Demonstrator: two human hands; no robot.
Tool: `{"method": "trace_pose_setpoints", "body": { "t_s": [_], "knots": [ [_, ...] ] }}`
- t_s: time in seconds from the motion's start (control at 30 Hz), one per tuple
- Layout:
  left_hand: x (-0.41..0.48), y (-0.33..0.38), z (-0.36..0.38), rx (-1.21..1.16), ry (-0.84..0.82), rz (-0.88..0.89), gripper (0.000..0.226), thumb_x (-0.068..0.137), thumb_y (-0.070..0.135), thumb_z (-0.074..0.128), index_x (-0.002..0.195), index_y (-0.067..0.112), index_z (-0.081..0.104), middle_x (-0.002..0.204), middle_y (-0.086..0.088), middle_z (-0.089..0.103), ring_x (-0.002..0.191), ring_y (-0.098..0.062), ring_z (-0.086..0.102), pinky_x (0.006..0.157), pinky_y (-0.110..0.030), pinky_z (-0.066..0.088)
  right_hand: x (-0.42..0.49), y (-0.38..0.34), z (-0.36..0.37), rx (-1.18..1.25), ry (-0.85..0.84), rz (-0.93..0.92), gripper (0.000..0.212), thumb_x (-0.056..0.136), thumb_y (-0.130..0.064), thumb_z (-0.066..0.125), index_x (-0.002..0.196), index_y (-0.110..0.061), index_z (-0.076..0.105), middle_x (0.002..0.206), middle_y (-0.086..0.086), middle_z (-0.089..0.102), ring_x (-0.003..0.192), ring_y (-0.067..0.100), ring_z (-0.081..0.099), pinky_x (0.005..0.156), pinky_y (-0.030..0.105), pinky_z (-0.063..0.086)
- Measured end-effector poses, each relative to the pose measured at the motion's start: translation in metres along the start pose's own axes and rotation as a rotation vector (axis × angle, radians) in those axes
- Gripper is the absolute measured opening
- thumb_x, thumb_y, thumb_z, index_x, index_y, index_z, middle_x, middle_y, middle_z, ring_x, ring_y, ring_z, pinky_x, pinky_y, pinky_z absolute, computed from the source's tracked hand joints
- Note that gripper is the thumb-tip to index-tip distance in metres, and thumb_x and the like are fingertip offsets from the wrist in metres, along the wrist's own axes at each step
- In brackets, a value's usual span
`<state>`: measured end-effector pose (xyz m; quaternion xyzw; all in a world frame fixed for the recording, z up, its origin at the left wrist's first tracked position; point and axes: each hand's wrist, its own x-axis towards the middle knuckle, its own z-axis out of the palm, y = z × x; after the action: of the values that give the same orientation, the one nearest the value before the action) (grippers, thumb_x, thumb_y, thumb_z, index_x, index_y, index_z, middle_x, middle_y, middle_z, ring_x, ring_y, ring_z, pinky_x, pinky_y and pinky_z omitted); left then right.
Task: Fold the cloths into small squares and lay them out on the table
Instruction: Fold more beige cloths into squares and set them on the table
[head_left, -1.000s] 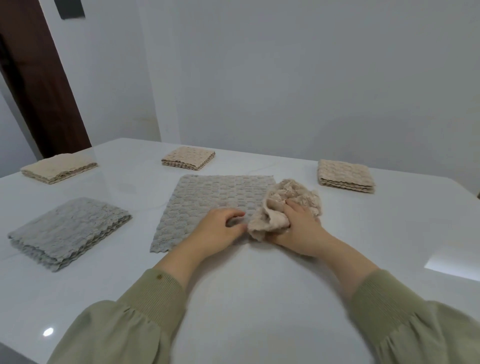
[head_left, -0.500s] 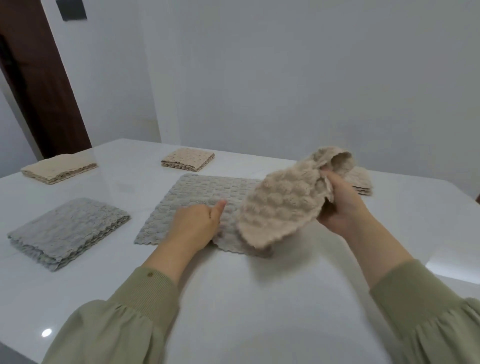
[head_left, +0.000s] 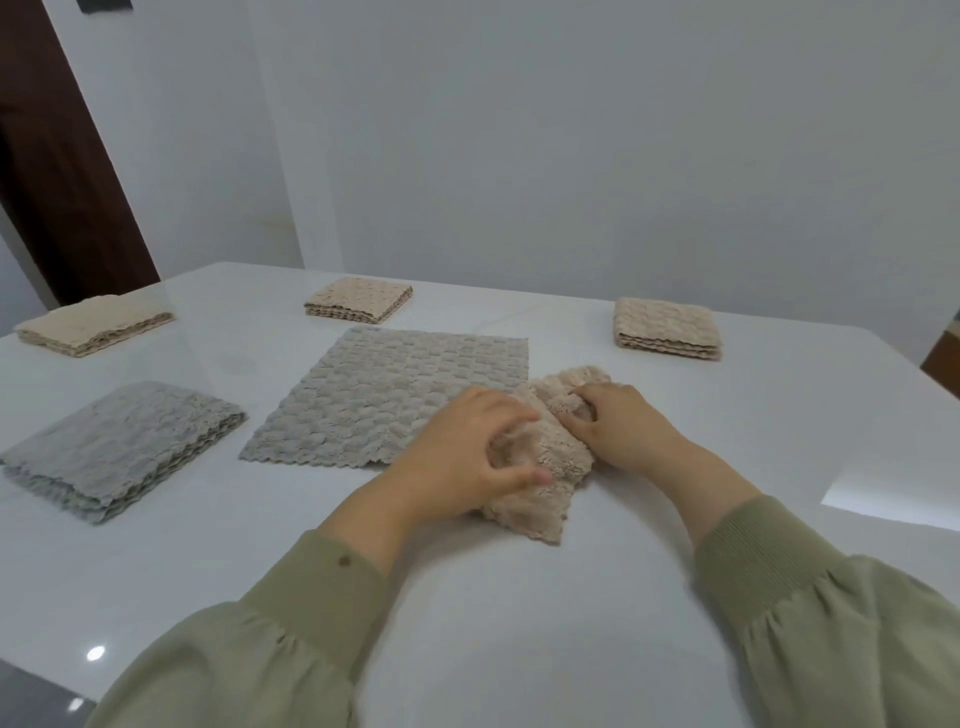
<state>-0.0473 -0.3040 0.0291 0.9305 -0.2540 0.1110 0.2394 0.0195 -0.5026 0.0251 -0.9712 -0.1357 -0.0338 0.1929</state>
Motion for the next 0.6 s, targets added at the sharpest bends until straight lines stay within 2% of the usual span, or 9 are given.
{"method": "trace_pose_setpoints", "body": {
  "t_s": [0.07, 0.13, 0.2, 0.27, 0.37, 0.43, 0.5, 0.57, 0.6],
  "knots": [
    [0.003, 0.010, 0.018, 0.187, -0.075, 0.050, 0.072, 0.068, 0.072, 0.057, 0.125, 0.027, 0.054, 0.127, 0.010, 0.049, 0.118, -0.008, 0.037, 0.104, -0.030, 0.030, -0.009, -0.003, -0.003, -0.077, 0.070, -0.004, 0.032, 0.092, -0.044, 0.047, 0.070, -0.021, 0.045, 0.085, 0.003, 0.053, 0.097, 0.029, 0.052, 0.076, 0.035, 0.041],
    [0.004, 0.015, 0.029, 0.307, -0.082, 0.023, 0.064, 0.070, 0.067, 0.058, 0.120, 0.027, 0.053, 0.123, 0.009, 0.049, 0.114, -0.012, 0.041, 0.100, -0.031, 0.034, -0.016, -0.007, -0.005, -0.112, 0.088, -0.011, 0.032, 0.093, -0.043, 0.045, 0.071, -0.020, 0.044, 0.082, 0.000, 0.048, 0.096, 0.027, 0.052, 0.076, 0.035, 0.040],
    [0.003, 0.017, 0.028, 0.282, -0.016, 0.024, 0.044, 0.077, 0.047, 0.058, 0.114, 0.023, 0.054, 0.114, 0.007, 0.052, 0.108, -0.015, 0.046, 0.091, -0.029, 0.039, -0.022, -0.007, -0.011, -0.157, 0.030, -0.017, 0.027, 0.090, -0.042, 0.044, 0.097, -0.019, 0.056, 0.095, 0.002, 0.055, 0.106, 0.026, 0.050, 0.087, 0.038, 0.040],
    [0.001, 0.019, 0.025, 0.216, 0.014, 0.010, 0.031, 0.080, 0.025, 0.055, 0.111, 0.021, 0.057, 0.108, 0.006, 0.056, 0.103, -0.017, 0.051, 0.081, -0.028, 0.040, -0.027, -0.005, -0.020, -0.199, -0.141, -0.023, 0.055, 0.084, -0.042, 0.044, 0.136, -0.025, 0.042, 0.127, 0.004, 0.053, 0.125, 0.025, 0.038, 0.106, 0.046, 0.027],
    [0.000, 0.020, 0.019, 0.080, 0.115, -0.107, 0.030, 0.080, 0.014, 0.054, 0.107, 0.021, 0.064, 0.101, 0.006, 0.063, 0.096, -0.017, 0.055, 0.076, -0.026, 0.040, -0.034, -0.006, -0.025, -0.150, -0.266, -0.069, 0.075, 0.079, -0.034, 0.053, 0.147, -0.029, 0.021, 0.147, 0.002, 0.034, 0.138, 0.024, 0.022, 0.114, 0.052, 0.010],
    [0.001, 0.020, 0.013, -0.066, 0.232, -0.201, 0.025, 0.080, 0.011, 0.056, 0.100, 0.019, 0.068, 0.092, 0.005, 0.062, 0.089, -0.016, 0.055, 0.074, -0.026, 0.040, -0.032, -0.008, -0.024, -0.091, -0.193, -0.131, 0.074, 0.067, -0.038, 0.052, 0.139, -0.032, 0.037, 0.139, -0.003, 0.042, 0.132, 0.022, 0.032, 0.110, 0.051, 0.023],
    [0.004, 0.017, 0.008, -0.197, 0.339, -0.253, 0.021, 0.082, 0.007, 0.056, 0.093, 0.016, 0.071, 0.088, 0.005, 0.059, 0.086, -0.014, 0.054, 0.075, -0.025, 0.039, -0.027, -0.013, -0.018, 0.007, -0.057, -0.248, 0.045, 0.060, -0.034, 0.049, 0.103, -0.028, 0.063, 0.104, -0.008, 0.056, 0.106, 0.021, 0.050, 0.094, 0.046, 0.040],
    [0.004, 0.015, 0.004, -0.322, 0.402, -0.317, 0.020, 0.083, 0.004, 0.056, 0.089, 0.015, 0.072, 0.087, 0.006, 0.061, 0.086, -0.011, 0.056, 0.075, -0.020, 0.041, -0.025, -0.018, -0.013, 0.132, 0.078, -0.302, 0.004, 0.065, -0.020, 0.053, 0.065, -0.017, 0.056, 0.075, -0.005, 0.057, 0.078, 0.021, 0.052, 0.076, 0.043, 0.046],
    [0.003, 0.014, 0.002, -0.363, 0.419, -0.353, 0.020, 0.085, 0.005, 0.055, 0.087, 0.016, 0.072, 0.086, 0.006, 0.064, 0.085, -0.010, 0.057, 0.073, -0.016, 0.042, -0.026, -0.021, -0.013, 0.187, 0.108, -0.269, 0.008, 0.069, -0.013, 0.057, 0.061, -0.013, 0.054, 0.073, 0.000, 0.060, 0.075, 0.021, 0.053, 0.073, 0.040, 0.047]
  ]
}}
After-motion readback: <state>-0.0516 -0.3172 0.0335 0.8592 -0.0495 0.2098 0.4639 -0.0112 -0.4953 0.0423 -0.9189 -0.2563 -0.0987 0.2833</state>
